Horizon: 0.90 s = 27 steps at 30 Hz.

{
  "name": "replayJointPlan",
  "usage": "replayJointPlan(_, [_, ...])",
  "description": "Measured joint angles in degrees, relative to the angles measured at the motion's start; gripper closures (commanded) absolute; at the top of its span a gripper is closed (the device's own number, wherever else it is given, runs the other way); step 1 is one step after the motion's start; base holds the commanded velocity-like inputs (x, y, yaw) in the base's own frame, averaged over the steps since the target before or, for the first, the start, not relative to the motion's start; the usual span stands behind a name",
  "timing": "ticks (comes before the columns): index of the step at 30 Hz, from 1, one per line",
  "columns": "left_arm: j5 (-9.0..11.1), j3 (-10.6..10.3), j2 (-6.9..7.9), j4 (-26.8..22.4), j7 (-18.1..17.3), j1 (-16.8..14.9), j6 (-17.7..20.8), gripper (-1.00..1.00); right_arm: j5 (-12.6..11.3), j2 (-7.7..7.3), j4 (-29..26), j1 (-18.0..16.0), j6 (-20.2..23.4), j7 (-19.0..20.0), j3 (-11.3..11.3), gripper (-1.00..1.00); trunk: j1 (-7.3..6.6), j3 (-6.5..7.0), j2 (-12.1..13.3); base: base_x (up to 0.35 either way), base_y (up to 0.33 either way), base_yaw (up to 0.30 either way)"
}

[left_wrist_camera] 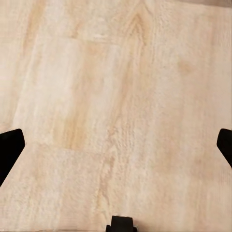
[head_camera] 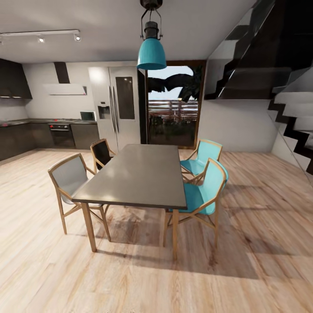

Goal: Pick up the poster from the kitchen countertop and hang it on one of the wall nails in the kitchen.

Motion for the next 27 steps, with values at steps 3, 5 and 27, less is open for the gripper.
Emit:
replayJointPlan(3, [0.0,0.0,0.00,0.0,0.0,0.0,0.0,-1.00,0.0,0.00,0.0,0.0,0.0,0.0,0.0,-1.00,0.00,0.00,0.0,0.000,0.000,0.290])
replayJointPlan(5, [0.0,0.0,-0.01,0.0,0.1,0.0,0.0,-1.00,0.0,0.02,0.0,0.0,0.0,0.0,0.0,-1.00,0.00,0.00,0.0,0.000,0.000,0.290])
replayJointPlan(27, [0.0,0.2,0.01,0.0,0.1,0.0,0.1,-1.00,0.0,0.20,0.2,0.0,0.0,-0.1,0.0,-1.00,-0.02,0.00,0.0,0.145,0.207,0.244])
